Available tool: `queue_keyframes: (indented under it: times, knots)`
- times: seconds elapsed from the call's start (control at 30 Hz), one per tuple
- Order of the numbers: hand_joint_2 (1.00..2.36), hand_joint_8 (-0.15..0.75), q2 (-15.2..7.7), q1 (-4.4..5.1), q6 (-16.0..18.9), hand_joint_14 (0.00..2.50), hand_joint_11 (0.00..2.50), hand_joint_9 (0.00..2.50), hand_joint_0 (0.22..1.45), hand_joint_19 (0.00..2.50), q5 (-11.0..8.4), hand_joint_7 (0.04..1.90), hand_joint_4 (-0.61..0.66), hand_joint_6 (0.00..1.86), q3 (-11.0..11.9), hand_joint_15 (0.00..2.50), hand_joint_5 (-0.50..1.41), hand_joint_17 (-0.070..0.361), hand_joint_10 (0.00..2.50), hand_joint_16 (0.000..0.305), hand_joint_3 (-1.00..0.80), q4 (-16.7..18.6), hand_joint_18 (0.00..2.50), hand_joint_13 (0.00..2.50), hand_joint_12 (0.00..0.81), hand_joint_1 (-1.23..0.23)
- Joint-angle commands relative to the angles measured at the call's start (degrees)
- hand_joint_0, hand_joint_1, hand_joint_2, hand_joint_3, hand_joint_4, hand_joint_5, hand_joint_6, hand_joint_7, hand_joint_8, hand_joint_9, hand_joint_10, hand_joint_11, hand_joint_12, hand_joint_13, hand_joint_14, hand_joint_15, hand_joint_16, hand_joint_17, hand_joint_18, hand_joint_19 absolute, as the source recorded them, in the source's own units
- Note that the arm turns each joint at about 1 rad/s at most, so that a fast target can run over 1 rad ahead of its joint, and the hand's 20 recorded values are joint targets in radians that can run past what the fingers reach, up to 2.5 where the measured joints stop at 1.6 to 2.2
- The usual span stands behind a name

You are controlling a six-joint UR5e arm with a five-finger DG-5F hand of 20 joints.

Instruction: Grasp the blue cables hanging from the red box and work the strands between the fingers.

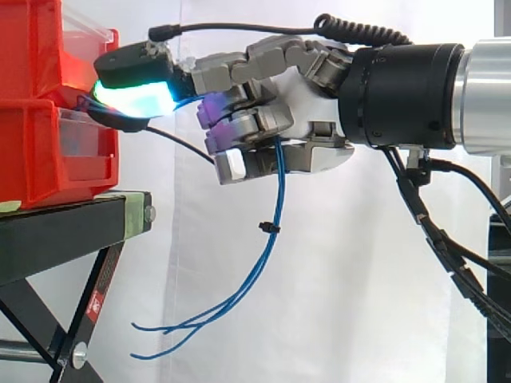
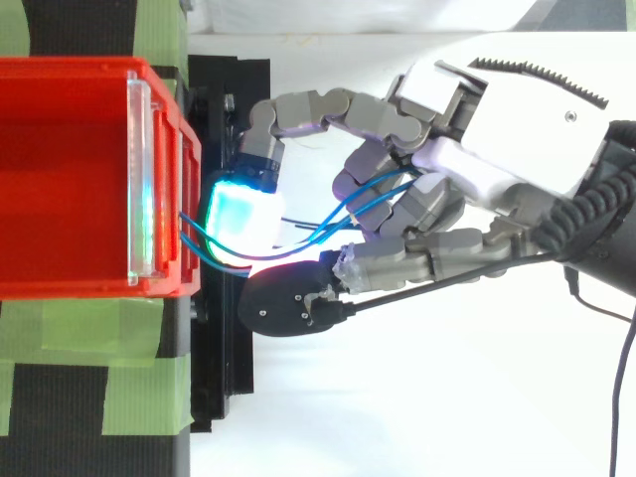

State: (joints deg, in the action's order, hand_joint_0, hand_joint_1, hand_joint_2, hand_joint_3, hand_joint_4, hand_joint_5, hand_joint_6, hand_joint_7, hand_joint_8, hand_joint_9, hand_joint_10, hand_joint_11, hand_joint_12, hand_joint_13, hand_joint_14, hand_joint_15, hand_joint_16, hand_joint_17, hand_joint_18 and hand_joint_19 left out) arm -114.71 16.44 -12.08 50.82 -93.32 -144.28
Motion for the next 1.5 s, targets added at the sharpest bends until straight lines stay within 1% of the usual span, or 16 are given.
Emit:
queue_keyframes:
  times: [0.0, 0.03, 0.07, 0.13, 0.17, 0.33, 0.4, 0.47, 0.67, 0.73, 0.93, 1.07, 1.2, 1.23, 1.3, 1.47]
  knots:
    - [1.01, 0.499, 0.01, 0.08, 2.15, 2.50, 2.50, 1.88, 1.21, 0.73, 0.33, 1.17, 0.13, 0.51, -0.02, 1.74, 0.13, 0.215, 2.50, 0.286, -0.19, 0.32, 2.50, 2.08, 0.704, -0.78]
    - [1.01, 0.499, 0.01, 0.08, 4.08, 2.50, 2.50, 1.88, 1.26, 0.73, 0.94, 1.18, 0.13, 0.49, -0.02, 1.74, 0.17, 0.215, 2.50, 0.286, -0.20, 0.32, 2.50, 2.08, 0.704, -0.77]
    - [1.01, 0.499, 0.01, 0.08, 4.96, 2.50, 2.50, 1.88, 1.30, 0.73, 1.21, 1.31, 0.14, 0.29, -0.02, 1.74, 0.25, 0.215, 2.50, 0.286, -0.19, 0.32, 2.50, 2.08, 0.704, -0.78]
    - [1.01, 0.499, 0.01, 0.08, 6.99, 2.50, 2.50, 1.88, 1.32, 0.73, 2.09, 1.32, 0.14, 0.25, 0.07, 1.74, 0.30, 0.215, 2.50, 0.286, -0.20, 0.32, 2.50, 2.08, 0.704, -0.77]
    - [1.01, 0.499, 0.01, 0.08, 8.22, 2.50, 2.50, 1.88, 1.34, 0.73, 2.61, 1.42, 0.15, 0.11, -0.02, 1.74, 0.36, 0.215, 2.50, 0.286, -0.20, 0.32, 2.50, 2.08, 0.704, -0.76]
    - [1.02, 0.499, 0.01, 0.08, 10.15, 2.50, 2.50, 1.88, 1.28, 0.73, 3.93, 1.45, 0.14, 0.07, -0.02, 1.74, 0.38, 0.215, 2.50, 0.286, -0.21, -0.03, 2.50, 2.08, 0.704, -0.79]
    - [1.02, 0.499, 0.01, 0.08, 10.24, 2.50, 2.50, 1.88, 1.21, 0.73, 4.11, 1.40, 0.10, 0.24, -0.02, 1.74, 0.32, 0.215, 2.50, 0.286, -0.18, -0.21, 2.50, 2.08, 0.704, -0.81]
    - [1.01, 0.499, 0.01, 0.17, 10.32, 2.50, 2.50, 1.88, 1.18, 0.73, 4.11, 1.20, 0.09, 0.64, -0.02, 1.74, 0.19, 0.215, 2.50, 0.286, -0.16, -0.21, 2.50, 2.08, 0.704, -0.80]
    - [1.01, 0.499, 0.01, 0.17, 10.24, 2.50, 2.50, 1.88, 1.09, 0.73, 4.11, 1.09, 0.09, 1.00, -0.02, 1.74, 0.06, 0.215, 2.50, 0.286, -0.14, -0.21, 2.50, 2.08, 0.704, -0.82]
    - [1.01, 0.499, 0.01, 0.08, 10.24, 2.50, 2.50, 1.88, 1.05, 0.73, 4.20, 1.07, 0.10, 1.02, -0.02, 1.74, 0.03, 0.215, 2.50, 0.286, -0.18, -0.21, 2.50, 2.08, 0.704, -0.83]
    - [1.01, 0.499, -0.08, 0.17, 9.36, 2.50, 2.50, 1.88, 0.87, 0.73, 4.28, 1.09, 0.15, 0.99, -0.02, 1.74, -0.03, 0.215, 2.50, 0.286, -0.56, -0.30, 2.50, 2.08, 0.704, -0.82]
    - [1.00, 0.499, 0.01, 0.17, 6.19, 2.50, 2.50, 1.88, 0.82, 0.73, 4.02, 1.08, 0.17, 1.00, -0.02, 1.74, -0.05, 0.215, 2.50, 0.286, -0.82, -0.30, 2.50, 2.08, 0.704, -0.82]
    - [1.00, 0.499, 0.01, 0.17, 3.91, 2.50, 2.50, 1.88, 0.78, 0.73, 3.93, 1.07, 0.19, 1.03, 0.07, 1.74, -0.04, 0.215, 2.50, 0.286, -0.93, -0.30, 2.50, 2.08, 0.704, -0.79]
    - [1.00, 0.499, 0.01, 0.08, 3.12, 2.50, 2.50, 1.88, 0.78, 0.73, 3.93, 1.17, 0.19, 0.85, 0.07, 1.74, 0.04, 0.215, 2.50, 0.286, -0.94, -0.30, 2.50, 2.08, 0.704, -0.81]
    - [1.00, 0.499, -0.08, 0.17, 2.68, 2.50, 2.50, 1.88, 0.76, 0.73, 3.93, 1.22, 0.19, 0.77, -0.02, 1.74, 0.10, 0.215, 2.50, 0.286, -0.97, -0.30, 2.50, 2.08, 0.704, -0.78]
    - [1.00, 0.499, 0.01, 0.17, 0.22, 2.50, 2.50, 1.88, 0.72, 0.73, 3.76, 1.18, 0.21, 0.79, -0.02, 1.74, 0.15, 0.215, 2.50, 0.286, -1.00, -0.30, 2.50, 2.08, 0.704, -0.71]
